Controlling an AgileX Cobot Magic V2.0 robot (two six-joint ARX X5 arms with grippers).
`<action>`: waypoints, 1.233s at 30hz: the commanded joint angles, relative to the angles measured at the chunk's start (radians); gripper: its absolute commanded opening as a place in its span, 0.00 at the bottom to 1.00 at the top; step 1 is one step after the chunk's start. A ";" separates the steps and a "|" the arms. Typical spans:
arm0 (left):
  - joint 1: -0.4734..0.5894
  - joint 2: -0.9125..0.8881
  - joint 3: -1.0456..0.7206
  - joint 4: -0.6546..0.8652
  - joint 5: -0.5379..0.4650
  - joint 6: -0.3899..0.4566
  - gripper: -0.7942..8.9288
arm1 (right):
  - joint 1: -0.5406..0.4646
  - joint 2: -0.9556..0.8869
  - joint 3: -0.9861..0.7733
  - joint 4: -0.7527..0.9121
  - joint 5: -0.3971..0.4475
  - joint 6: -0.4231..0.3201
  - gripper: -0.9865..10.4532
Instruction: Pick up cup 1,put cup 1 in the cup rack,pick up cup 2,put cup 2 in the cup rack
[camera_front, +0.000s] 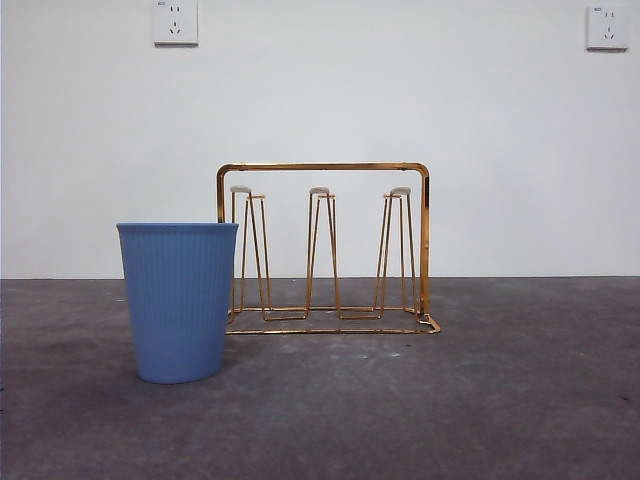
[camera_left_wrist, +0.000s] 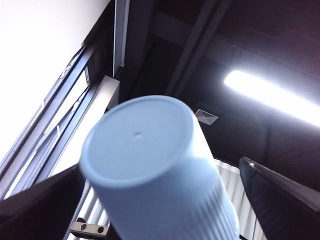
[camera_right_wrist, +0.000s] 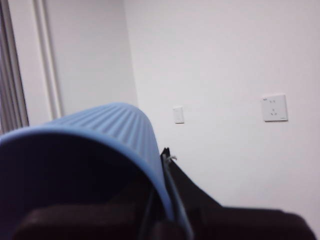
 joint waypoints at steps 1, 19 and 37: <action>-0.003 0.007 0.000 0.009 -0.006 0.024 0.85 | 0.013 0.010 -0.004 0.015 0.005 -0.013 0.08; -0.003 0.007 0.000 0.011 -0.059 0.027 0.48 | 0.023 0.056 -0.004 0.054 0.009 -0.027 0.08; -0.003 0.007 0.000 0.003 -0.084 0.005 0.07 | 0.023 0.065 -0.004 0.040 0.012 -0.016 0.12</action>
